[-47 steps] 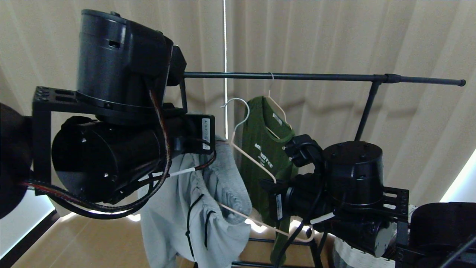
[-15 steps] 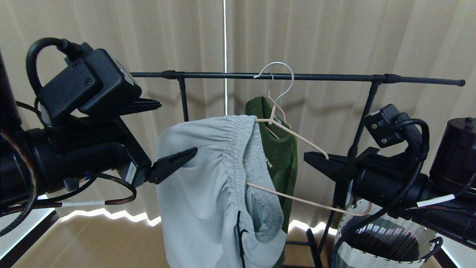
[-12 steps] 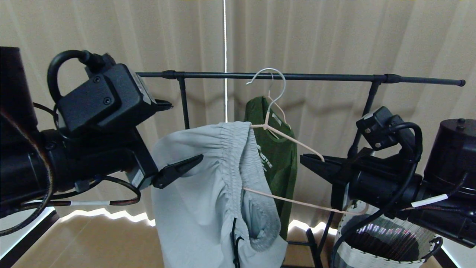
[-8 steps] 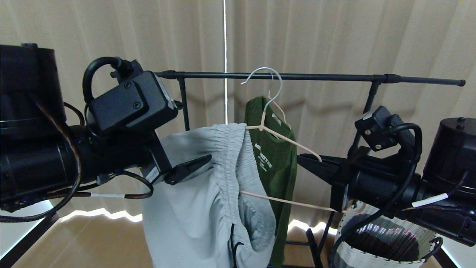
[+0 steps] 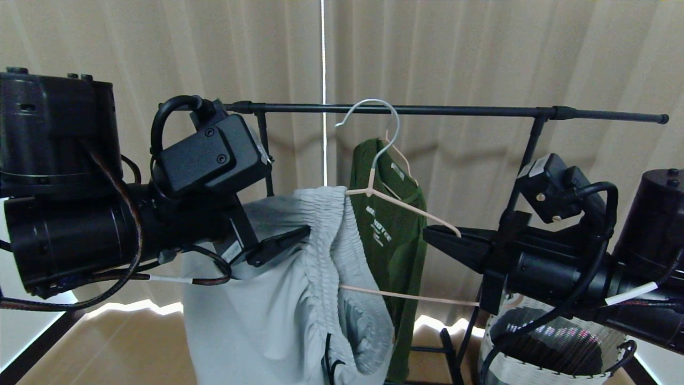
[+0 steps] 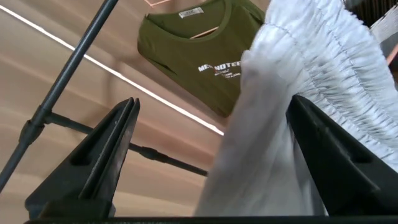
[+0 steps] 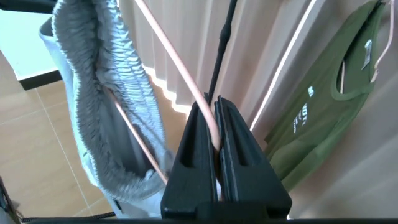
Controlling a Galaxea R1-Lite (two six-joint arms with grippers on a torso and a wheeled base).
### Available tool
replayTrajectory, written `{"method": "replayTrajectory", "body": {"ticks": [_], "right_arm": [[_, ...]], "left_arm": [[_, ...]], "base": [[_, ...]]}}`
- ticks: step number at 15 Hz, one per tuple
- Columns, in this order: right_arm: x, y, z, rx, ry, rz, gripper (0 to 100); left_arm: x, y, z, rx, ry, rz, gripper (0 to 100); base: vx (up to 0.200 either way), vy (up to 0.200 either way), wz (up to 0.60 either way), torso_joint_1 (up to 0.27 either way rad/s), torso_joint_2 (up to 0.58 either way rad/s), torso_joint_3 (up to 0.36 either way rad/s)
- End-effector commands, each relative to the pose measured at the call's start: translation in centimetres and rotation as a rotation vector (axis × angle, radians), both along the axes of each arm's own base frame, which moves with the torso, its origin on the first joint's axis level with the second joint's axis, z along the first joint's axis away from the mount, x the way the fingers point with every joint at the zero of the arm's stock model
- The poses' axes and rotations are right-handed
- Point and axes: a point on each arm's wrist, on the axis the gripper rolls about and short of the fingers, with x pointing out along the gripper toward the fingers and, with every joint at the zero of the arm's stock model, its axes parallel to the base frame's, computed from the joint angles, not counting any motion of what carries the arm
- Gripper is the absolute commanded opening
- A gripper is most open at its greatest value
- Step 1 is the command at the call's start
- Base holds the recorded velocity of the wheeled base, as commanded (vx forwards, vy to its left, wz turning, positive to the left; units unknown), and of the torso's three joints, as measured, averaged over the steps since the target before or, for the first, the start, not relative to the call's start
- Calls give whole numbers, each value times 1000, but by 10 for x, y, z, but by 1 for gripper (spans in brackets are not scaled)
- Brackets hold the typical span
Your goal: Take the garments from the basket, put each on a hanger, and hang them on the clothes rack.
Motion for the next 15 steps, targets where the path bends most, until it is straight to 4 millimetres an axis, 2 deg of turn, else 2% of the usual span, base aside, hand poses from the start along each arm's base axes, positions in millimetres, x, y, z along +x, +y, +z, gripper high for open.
{"method": "replayTrajectory", "body": {"ticks": [1,2,3,14,15], "right_arm": [[-1,-1,1,4,-5,3,0],[-2,-1,3,8,-7,18,0],[-2,-1,3,10,-9,19,0],[-4,-2,4,40,-49,46,0],[-4,-2,3,39,-48,46,100]], "left_arm": [[1,0,-1,2,3,0,100],[0,0,-1,3,5,-1,100],[1,-1,-2,3,6,-1,0],[4,5,-3,-8,9,26,0],[4,6,-4,-11,6,29,0]], "base": [[0,0,0,0,0,0],[0,0,0,0,0,0],[0,0,0,0,0,0],[0,0,0,0,0,0],[0,0,0,0,0,0]]}}
